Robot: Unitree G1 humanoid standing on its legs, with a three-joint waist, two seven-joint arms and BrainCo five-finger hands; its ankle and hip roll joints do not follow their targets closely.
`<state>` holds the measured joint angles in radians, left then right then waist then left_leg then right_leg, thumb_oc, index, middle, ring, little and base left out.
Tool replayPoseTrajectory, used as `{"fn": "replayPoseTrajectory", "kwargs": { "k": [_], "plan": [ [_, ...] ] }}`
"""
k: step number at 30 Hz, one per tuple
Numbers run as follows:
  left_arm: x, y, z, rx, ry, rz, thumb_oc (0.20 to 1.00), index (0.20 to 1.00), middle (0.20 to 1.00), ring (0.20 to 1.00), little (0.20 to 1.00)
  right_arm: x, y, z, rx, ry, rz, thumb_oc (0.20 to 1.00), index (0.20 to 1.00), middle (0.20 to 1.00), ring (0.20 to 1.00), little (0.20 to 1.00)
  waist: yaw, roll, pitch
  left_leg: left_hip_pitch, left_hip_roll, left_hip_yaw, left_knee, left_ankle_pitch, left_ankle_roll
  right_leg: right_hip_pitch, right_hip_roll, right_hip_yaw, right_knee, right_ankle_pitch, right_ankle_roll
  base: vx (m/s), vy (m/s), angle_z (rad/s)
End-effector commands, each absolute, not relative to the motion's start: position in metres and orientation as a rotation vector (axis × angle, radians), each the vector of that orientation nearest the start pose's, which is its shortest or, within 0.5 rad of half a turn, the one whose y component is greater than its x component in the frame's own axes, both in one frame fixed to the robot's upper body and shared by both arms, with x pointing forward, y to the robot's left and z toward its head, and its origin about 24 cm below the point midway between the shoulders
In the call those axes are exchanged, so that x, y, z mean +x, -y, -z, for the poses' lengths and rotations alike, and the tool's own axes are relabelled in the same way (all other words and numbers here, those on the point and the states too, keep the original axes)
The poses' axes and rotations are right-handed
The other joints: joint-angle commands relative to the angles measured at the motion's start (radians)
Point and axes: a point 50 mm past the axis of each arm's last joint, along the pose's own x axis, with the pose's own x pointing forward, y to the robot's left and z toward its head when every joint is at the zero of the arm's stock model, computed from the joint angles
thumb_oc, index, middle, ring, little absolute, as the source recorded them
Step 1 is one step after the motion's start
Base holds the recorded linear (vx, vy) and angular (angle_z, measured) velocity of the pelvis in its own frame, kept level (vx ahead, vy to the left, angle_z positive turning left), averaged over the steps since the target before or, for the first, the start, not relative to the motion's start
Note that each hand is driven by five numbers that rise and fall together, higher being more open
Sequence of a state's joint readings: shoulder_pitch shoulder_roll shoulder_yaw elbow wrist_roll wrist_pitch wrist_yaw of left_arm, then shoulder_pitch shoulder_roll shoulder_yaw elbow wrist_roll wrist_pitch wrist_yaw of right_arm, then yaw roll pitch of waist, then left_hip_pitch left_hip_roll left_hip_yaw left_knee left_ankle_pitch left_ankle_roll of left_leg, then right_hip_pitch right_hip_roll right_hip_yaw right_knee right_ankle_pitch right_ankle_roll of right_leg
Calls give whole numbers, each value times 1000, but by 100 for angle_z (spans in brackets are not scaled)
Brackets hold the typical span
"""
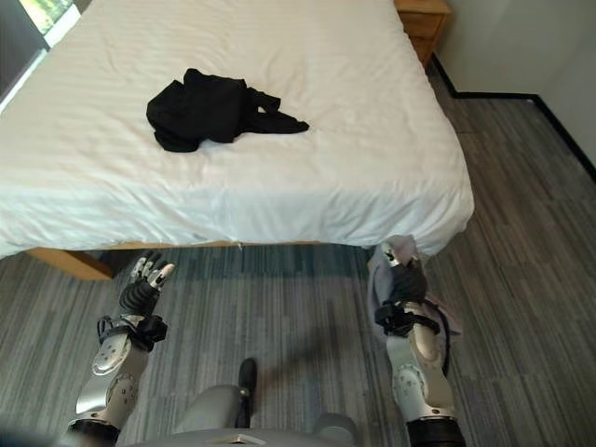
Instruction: Pick up bed clothes into laundry basket.
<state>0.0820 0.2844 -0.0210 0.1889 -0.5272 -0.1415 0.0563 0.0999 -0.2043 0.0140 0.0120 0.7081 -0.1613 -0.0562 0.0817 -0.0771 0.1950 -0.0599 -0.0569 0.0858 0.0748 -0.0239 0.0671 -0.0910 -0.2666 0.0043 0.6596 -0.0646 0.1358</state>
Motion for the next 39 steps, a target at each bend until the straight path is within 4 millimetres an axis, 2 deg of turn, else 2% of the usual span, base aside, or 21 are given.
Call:
{"fn": "replayPoseTrajectory", "kwargs": {
  "k": [1, 3, 4, 6, 8, 10, 12, 13, 16, 18, 21, 22, 23, 25, 26, 29, 30, 35, 36, 38, 39],
  "plan": [
    [227, -227, -28, -135, -19, -83, 1000, 1000, 1000, 1000, 1000, 237, 211, -60, 469, 179, 113, 200, 200, 200, 200, 200, -21, 33, 0, -13, 39, -88, -37, 61, 9, 58, 5, -31, -79, 340, -1, 289, 191, 55],
    [228, -226, -27, -113, -23, -69, 1000, 1000, 1000, 1000, 1000, 234, 212, -55, 462, 161, 122, 200, 200, 200, 200, 200, -40, 49, 7, 37, 49, -106, -64, 46, 8, -38, 19, -49, -62, 247, -14, 392, 24, 49],
    [227, -226, -28, -113, -19, -68, 1000, 1000, 1000, 1000, 1000, 232, 215, -53, 462, 156, 130, 200, 200, 200, 200, 200, -58, 51, 11, 85, 60, -122, -97, 36, -10, -71, 20, -101, -185, 179, -13, 471, -143, 41],
    [226, -228, -26, -122, -22, -80, 1000, 1000, 1000, 1000, 1000, 231, 221, -53, 451, 159, 149, 200, 200, 200, 200, 200, -78, 38, 17, 130, 64, -142, -126, 22, -34, -67, 66, -125, -417, 152, 0, 413, -231, 43],
    [228, -233, -30, -90, -7, -107, 1000, 1000, 1000, 1000, 1000, 227, 227, -52, 429, 153, 165, 200, 200, 200, 200, 200, -85, 16, 10, 154, 79, -165, -139, 6, -62, -25, 122, -102, -611, 142, 10, 329, -268, 40],
    [228, -232, -30, -86, -1, -98, 1000, 1000, 1000, 1000, 1000, 226, 229, -50, 421, 141, 177, 200, 200, 200, 200, 200, -76, 14, 0, 149, 84, -166, -127, 4, -69, 9, 124, -105, -627, 134, 14, 157, -172, 68],
    [227, -235, -28, -89, -5, -117, 1000, 1000, 1000, 1000, 1000, 223, 234, -50, 424, 147, 175, 200, 200, 200, 200, 200, -65, 8, -17, 137, 111, -175, -111, 9, -95, 52, 150, -106, -646, 115, -17, 185, -280, 97],
    [227, -235, -28, -89, -5, -117, 1000, 1000, 1000, 1000, 1000, 223, 234, -50, 424, 147, 175, 200, 200, 200, 200, 200, -67, 8, -17, 136, 112, -177, -109, 8, -96, 54, 150, -108, -647, 115, -17, 156, -266, 37],
    [236, -231, -28, -118, -4, -108, 1000, 1000, 1000, 1000, 1000, 224, 244, -57, 408, 176, 190, 200, 200, 200, 200, 200, -72, 1, 4, 40, 106, -194, 111, 44, -142, 108, 165, -143, -664, 92, -57, 52, -207, 10],
    [241, -227, -32, -116, 14, -91, 1000, 1000, 1000, 1000, 1000, 225, 247, -58, 413, 178, 191, 200, 200, 200, 200, 200, -71, -7, 24, -6, 91, -215, 213, 70, -152, 133, 170, -144, -659, 81, -77, 30, -142, 14],
    [249, -228, -39, -69, 31, -83, 1000, 1000, 1000, 1000, 1000, 225, 247, -58, 411, 169, 182, 200, 200, 200, 200, 200, -74, -12, 17, -48, 101, -197, 113, 67, -143, 161, 162, -136, -674, 67, -68, 151, -46, -10],
    [253, -230, -43, -36, 40, -82, 1000, 1000, 1000, 1000, 1000, 224, 246, -57, 416, 166, 176, 200, 200, 200, 200, 200, -78, -6, 9, -62, 124, -176, 61, 92, -142, 172, 165, -137, -680, 64, -63, 185, 8, -22],
    [266, -230, -57, 57, 82, -66, 1000, 1000, 1000, 1000, 1000, 224, 245, -56, 391, 155, 168, 200, 200, 200, 200, 200, -81, 9, -3, -60, 118, -161, 0, 110, -137, 179, 179, -132, -679, 56, -59, 179, 9, -16],
    [272, -232, -65, 87, 104, -58, 1000, 1000, 1000, 1000, 1000, 225, 242, -54, 381, 137, 151, 200, 200, 200, 200, 200, -86, 18, -7, -46, 116, -168, -10, 98, -138, 175, 183, -116, -669, 43, -57, 126, 55, -32],
    [292, -231, -88, 234, 159, -8, 1000, 1000, 1000, 1000, 1000, 226, 239, -54, 392, 132, 126, 200, 200, 200, 200, 200, -113, 39, -10, -16, 121, -156, -39, 103, -138, 176, 186, -92, -666, 40, -58, 154, 131, -70],
    [320, -224, -126, 462, 247, 43, 1000, 1000, 1000, 1000, 1000, 226, 228, -48, 396, 98, 78, 200, 200, 200, 200, 200, -147, 55, -30, 53, 119, -120, -114, 100, -128, 184, 178, -73, -699, 52, -44, 203, 177, -67],
    [340, -209, -146, 600, 289, 95, 1000, 1000, 1000, 1000, 1000, 225, 224, -46, 387, 77, 53, 200, 200, 200, 200, 200, -166, 58, -26, 69, 119, -99, -149, 102, -124, 173, 171, -62, -709, 61, -31, 99, 119, -47],
    [361, -189, -172, 739, 341, 143, 1000, 1000, 1000, 1000, 1000, 228, 221, -47, 388, 81, 37, 200, 200, 200, 200, 200, -187, 57, -15, 59, 118, -82, -162, 97, -121, 144, 169, -46, -722, 77, -18, 17, 55, -9],
    [366, -185, -180, 776, 356, 142, 1000, 1000, 1000, 1000, 1000, 229, 219, -51, 384, 92, 22, 200, 200, 200, 200, 200, -197, 57, -10, 55, 118, -77, -162, 96, -120, 134, 169, -39, -725, 82, -13, -40, 45, -21],
    [390, -173, -220, 864, 405, 99, 1000, 1000, 1000, 1000, 1000, 233, 215, -54, 387, 102, 1, 200, 200, 200, 200, 200, -229, 51, 18, 24, 124, -52, -162, 92, -118, 80, 174, -7, -738, 109, 1, -37, 66, -41],
    [390, -172, -220, 864, 407, 100, 1000, 1000, 1000, 1000, 1000, 233, 215, -54, 387, 103, 2, 200, 200, 200, 200, 200, -228, 51, 18, 24, 124, -52, -162, 92, -118, 79, 174, -7, -738, 109, 1, 5, 39, -16]
  ]
}}
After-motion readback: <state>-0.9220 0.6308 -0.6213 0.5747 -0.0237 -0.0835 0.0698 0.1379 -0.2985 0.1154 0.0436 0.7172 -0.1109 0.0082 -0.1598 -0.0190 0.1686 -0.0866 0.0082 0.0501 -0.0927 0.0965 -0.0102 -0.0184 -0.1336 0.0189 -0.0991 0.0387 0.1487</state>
